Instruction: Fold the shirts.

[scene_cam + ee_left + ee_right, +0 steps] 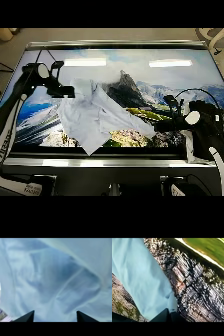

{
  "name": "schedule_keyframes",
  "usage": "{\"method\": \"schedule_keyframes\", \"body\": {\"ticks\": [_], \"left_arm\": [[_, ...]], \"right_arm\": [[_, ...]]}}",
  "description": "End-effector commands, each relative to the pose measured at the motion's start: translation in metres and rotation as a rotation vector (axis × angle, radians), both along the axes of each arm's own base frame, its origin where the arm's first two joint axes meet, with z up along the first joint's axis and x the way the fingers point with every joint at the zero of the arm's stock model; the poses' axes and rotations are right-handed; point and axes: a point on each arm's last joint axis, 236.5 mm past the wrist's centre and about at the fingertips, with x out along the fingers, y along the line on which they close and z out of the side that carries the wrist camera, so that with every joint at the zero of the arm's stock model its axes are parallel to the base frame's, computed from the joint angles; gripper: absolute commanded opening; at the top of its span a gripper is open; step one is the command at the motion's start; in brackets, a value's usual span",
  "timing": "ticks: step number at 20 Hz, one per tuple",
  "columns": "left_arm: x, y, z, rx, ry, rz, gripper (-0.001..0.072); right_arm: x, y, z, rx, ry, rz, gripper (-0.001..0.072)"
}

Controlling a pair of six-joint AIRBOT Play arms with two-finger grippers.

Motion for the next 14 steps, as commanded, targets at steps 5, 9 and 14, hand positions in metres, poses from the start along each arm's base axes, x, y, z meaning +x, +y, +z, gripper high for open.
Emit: {"method": "schedule_keyframes", "body": {"ticks": [5,9,14], "left_arm": [[-0.158,0.026,-0.050,-0.138,0.225,0.163,0.0537],[-0.191,0.018,-0.089,-0.301,0.225,0.316,0.0537],[-0.157,-0.007,-0.101,-0.439,0.123,0.418,0.0536]], "right_arm": [[-0.018,-0.008,-0.008,-0.051,0.065,0.051,0.0015],[-0.021,-0.007,-0.009,-0.048,0.080,0.055,0.0015],[-0.024,-0.005,-0.008,-0.038,0.091,0.057,0.0015]]}}
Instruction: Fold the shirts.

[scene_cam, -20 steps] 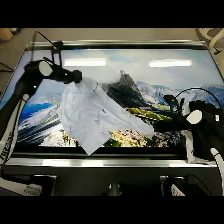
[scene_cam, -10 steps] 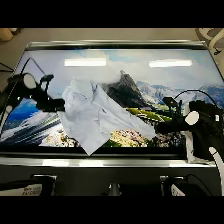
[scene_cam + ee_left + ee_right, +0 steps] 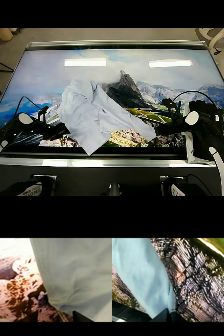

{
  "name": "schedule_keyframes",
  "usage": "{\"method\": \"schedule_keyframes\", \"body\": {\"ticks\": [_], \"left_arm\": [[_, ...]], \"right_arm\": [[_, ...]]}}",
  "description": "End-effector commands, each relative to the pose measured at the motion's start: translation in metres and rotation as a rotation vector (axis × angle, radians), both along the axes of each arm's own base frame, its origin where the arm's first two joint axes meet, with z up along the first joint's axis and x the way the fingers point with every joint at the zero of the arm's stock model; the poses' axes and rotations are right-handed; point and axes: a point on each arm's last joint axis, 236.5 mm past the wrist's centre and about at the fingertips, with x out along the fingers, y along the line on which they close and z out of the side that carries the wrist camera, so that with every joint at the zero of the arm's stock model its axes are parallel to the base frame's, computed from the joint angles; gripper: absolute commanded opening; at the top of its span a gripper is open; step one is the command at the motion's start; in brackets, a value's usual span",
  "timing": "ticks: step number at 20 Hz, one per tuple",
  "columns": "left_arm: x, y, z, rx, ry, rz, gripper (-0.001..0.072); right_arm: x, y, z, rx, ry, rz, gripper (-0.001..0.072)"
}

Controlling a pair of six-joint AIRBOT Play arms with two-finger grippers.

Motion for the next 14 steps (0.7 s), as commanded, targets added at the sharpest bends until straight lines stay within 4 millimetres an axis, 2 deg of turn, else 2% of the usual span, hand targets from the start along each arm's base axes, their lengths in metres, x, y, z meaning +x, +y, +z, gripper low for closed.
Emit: {"method": "schedule_keyframes", "body": {"ticks": [1,3,4,5,6,7,8,9,10,11,12,13,14], "left_arm": [[0.024,-0.015,-0.009,-0.072,-0.079,0.117,0.0536],[0.034,-0.018,-0.013,-0.080,-0.098,0.152,0.0535],[0.038,-0.019,-0.014,-0.083,-0.104,0.175,0.0509],[0.042,-0.017,-0.015,-0.084,-0.105,0.209,0.0399],[0.045,-0.016,-0.014,-0.086,-0.103,0.240,0.0194],[0.050,-0.016,-0.008,-0.091,-0.111,0.246,0.0028],[0.059,-0.017,0.005,-0.100,-0.144,0.227,0.0026],[0.073,-0.018,0.029,-0.102,-0.223,0.181,0.0025],[0.095,-0.019,0.071,-0.096,-0.364,0.124,0.0025],[0.116,-0.018,0.125,-0.079,-0.538,0.071,0.0025],[0.135,-0.016,0.201,-0.043,-0.765,0.006,0.0024],[0.142,-0.013,0.285,-0.001,-0.992,-0.032,0.0024],[0.135,-0.008,0.380,0.037,-1.230,-0.026,0.0024]], "right_arm": [[-0.004,0.003,0.000,0.014,0.016,0.001,0.0015],[-0.004,0.005,0.000,0.021,0.019,0.000,0.0015],[-0.004,0.006,0.001,0.027,0.019,-0.002,0.0015],[-0.004,0.008,0.001,0.035,0.018,-0.005,0.0015],[-0.003,0.008,0.003,0.038,0.014,-0.006,0.0015],[0.000,0.008,0.006,0.037,0.002,-0.006,0.0015],[0.006,0.007,0.014,0.034,-0.026,-0.006,0.0015],[0.015,0.007,0.028,0.030,-0.069,-0.003,0.0014],[0.031,0.005,0.053,0.021,-0.149,-0.002,0.0014],[0.050,-0.001,0.085,-0.004,-0.252,-0.007,0.0014],[0.073,-0.010,0.131,-0.038,-0.389,-0.034,0.0014],[0.091,-0.024,0.183,-0.084,-0.531,-0.079,0.0014],[0.102,-0.044,0.247,-0.148,-0.687,-0.136,0.0014]]}}
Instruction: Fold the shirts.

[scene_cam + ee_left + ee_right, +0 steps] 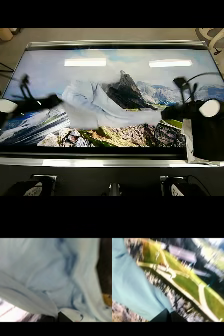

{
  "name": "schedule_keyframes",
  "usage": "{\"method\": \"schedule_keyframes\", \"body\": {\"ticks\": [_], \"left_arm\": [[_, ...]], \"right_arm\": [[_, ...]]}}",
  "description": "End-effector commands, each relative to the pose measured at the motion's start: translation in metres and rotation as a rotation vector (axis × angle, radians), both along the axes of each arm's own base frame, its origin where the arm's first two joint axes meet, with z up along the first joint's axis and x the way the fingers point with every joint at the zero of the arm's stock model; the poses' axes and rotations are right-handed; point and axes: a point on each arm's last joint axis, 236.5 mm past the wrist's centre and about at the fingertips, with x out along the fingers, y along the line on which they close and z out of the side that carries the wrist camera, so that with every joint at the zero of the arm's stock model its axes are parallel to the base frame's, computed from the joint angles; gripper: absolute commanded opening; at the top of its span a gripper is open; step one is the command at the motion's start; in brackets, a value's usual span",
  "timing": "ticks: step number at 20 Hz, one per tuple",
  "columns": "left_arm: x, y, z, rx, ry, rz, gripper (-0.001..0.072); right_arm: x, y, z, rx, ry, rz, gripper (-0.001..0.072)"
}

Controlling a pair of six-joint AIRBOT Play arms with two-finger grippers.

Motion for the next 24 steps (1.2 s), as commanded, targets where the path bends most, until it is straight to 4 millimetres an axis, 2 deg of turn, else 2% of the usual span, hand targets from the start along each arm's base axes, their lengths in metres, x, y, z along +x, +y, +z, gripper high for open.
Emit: {"method": "schedule_keyframes", "body": {"ticks": [1,2,3,4,5,6,7,9,12,14,16,18,21,23,24], "left_arm": [[-0.026,0.015,0.294,0.134,-0.771,0.042,0.0023],[-0.067,0.026,0.386,0.159,-1.006,0.109,0.0023],[-0.111,0.033,0.450,0.183,-1.174,0.161,0.0023],[-0.153,0.036,0.494,0.172,-1.280,0.194,0.0023],[-0.179,0.036,0.514,0.141,-1.319,0.202,0.0022],[-0.191,0.031,0.518,0.100,-1.311,0.187,0.0023],[-0.193,0.027,0.512,0.072,-1.271,0.167,0.0023],[-0.185,0.016,0.489,0.083,-1.174,0.111,0.0023],[-0.175,0.011,0.473,0.127,-1.121,0.073,0.0024],[-0.163,0.004,0.448,0.157,-1.029,0.022,0.0024],[-0.143,-0.004,0.399,0.184,-0.866,-0.047,0.0024],[-0.120,-0.009,0.331,0.195,-0.661,-0.110,0.0024],[-0.088,-0.016,0.213,0.162,-0.373,-0.162,0.0024],[-0.071,-0.019,0.144,0.133,-0.241,-0.156,0.0024],[-0.063,-0.021,0.114,0.118,-0.187,-0.146,0.0025]], "right_arm": [[0.032,-0.055,0.187,-0.155,-0.471,-0.186,0.0014],[0.021,-0.071,0.242,-0.207,-0.584,-0.237,0.0014],[0.003,-0.085,0.285,-0.259,-0.666,-0.277,0.0013],[-0.019,-0.094,0.317,-0.295,-0.713,-0.309,0.0013],[-0.037,-0.098,0.330,-0.306,-0.723,-0.328,0.0013],[-0.053,-0.099,0.334,-0.302,-0.714,-0.335,0.0013],[-0.063,-0.098,0.330,-0.297,-0.693,-0.335,0.0013],[-0.079,-0.098,0.319,-0.298,-0.635,-0.334,0.0013],[-0.093,-0.099,0.308,-0.350,-0.579,-0.290,0.0014],[-0.100,-0.099,0.289,-0.372,-0.491,-0.262,0.0014],[-0.109,-0.094,0.251,-0.384,-0.306,-0.202,0.0015],[-0.114,-0.087,0.207,-0.391,-0.103,-0.115,0.0014],[-0.111,-0.083,0.138,-0.396,0.124,-0.026,0.0014],[-0.094,-0.083,0.091,-0.398,0.183,-0.001,0.0015],[-0.078,-0.083,0.070,-0.403,0.179,0.008,0.0015]]}}
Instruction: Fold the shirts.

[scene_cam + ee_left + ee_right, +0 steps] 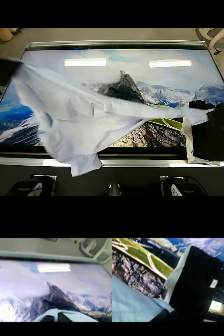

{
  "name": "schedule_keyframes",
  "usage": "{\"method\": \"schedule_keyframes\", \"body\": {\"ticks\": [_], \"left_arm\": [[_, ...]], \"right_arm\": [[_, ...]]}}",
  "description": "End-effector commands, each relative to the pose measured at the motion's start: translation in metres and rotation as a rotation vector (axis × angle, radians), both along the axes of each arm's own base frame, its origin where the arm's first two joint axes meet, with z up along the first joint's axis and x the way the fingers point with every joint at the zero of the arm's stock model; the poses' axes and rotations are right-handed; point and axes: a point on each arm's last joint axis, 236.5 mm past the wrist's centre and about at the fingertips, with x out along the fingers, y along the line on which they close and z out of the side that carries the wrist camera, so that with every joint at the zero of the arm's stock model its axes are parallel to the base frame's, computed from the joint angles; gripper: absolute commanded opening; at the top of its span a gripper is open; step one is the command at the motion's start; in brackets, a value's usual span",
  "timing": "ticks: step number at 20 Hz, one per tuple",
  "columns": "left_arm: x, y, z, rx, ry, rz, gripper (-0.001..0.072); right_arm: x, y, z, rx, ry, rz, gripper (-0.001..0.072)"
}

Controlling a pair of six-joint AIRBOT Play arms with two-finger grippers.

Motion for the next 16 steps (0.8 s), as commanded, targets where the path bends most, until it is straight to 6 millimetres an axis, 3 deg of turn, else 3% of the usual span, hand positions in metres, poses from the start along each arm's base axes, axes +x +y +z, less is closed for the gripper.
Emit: {"method": "schedule_keyframes", "body": {"ticks": [1,3,4,8,10,12,13,14,15,16], "left_arm": [[0.019,-0.007,-0.123,-0.027,0.252,0.010,0.0024],[0.036,-0.005,-0.165,-0.035,0.325,0.042,0.0025],[0.049,-0.002,-0.176,-0.040,0.335,0.064,0.0024],[0.123,0.011,-0.183,-0.078,0.266,0.169,0.0024],[0.153,0.015,-0.194,-0.079,0.266,0.192,0.0025],[0.169,0.014,-0.225,-0.075,0.329,0.195,0.0025],[0.169,0.010,-0.244,-0.083,0.382,0.186,0.0031],[0.165,0.006,-0.258,-0.086,0.432,0.172,0.0126],[0.157,0.007,-0.269,-0.077,0.483,0.155,0.0412],[0.145,0.016,-0.277,-0.042,0.534,0.141,0.0637]], "right_arm": [[0.034,0.003,-0.079,0.001,0.094,0.044,0.0014],[0.075,0.002,-0.106,0.014,0.066,0.019,0.0015],[0.097,0.002,-0.116,0.023,0.035,0.002,0.0015],[0.188,0.004,-0.128,0.115,-0.200,-0.122,0.0014],[0.212,0.011,-0.139,0.209,-0.261,-0.202,0.0015],[0.219,0.031,-0.164,0.329,-0.217,-0.245,0.0016],[0.221,0.042,-0.176,0.376,-0.186,-0.246,0.0082],[0.221,0.055,-0.183,0.409,-0.161,-0.201,0.0271],[0.219,0.068,-0.185,0.409,-0.141,-0.092,0.0423],[0.212,0.080,-0.182,0.407,-0.114,0.006,0.0488]]}}
